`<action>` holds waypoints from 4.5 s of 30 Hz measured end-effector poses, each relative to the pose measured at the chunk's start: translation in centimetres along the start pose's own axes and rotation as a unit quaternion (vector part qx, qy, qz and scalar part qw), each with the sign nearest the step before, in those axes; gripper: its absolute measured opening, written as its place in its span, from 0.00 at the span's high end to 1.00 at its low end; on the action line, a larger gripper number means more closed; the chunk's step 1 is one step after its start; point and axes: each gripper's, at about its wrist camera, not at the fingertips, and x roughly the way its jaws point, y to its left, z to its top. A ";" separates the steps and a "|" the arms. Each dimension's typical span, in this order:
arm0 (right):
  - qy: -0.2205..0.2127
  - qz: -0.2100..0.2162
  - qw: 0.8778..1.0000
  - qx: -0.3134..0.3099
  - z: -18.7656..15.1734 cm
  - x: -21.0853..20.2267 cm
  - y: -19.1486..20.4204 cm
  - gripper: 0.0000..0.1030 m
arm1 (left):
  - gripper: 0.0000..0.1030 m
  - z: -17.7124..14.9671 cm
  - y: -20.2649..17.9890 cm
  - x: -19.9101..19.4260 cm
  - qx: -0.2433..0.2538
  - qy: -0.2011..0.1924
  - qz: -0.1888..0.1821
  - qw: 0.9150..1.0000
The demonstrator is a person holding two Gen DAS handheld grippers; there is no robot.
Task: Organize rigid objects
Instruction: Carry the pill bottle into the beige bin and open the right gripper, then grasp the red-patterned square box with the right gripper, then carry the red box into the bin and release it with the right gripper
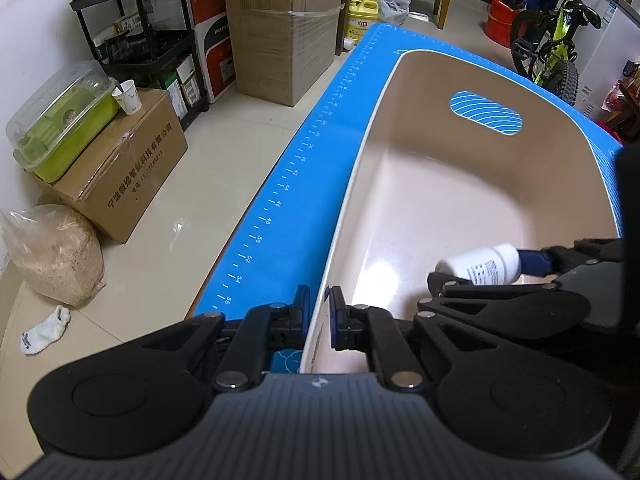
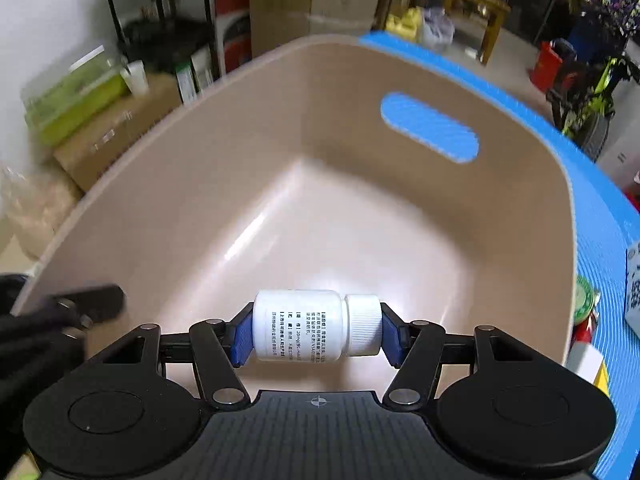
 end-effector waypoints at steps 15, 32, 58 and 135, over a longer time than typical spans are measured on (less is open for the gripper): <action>-0.090 0.011 0.995 0.044 -0.7 -6.1 -2.7 0.14 | 0.89 0.0 0.0 0.0 0.000 0.001 0.001 1.000; -0.115 -0.084 0.974 0.173 -10.2 -10.7 -15.8 0.04 | 0.89 0.0 -0.1 0.0 -0.002 0.002 -0.001 1.000; 0.011 -0.077 0.977 0.198 -17.8 -1.4 -18.8 0.40 | 0.88 0.0 -0.1 0.1 -0.002 0.002 0.002 1.000; -0.039 0.020 0.999 0.005 -1.6 -1.2 -2.4 0.34 | 0.88 0.2 -0.1 0.1 -0.003 0.004 0.006 1.000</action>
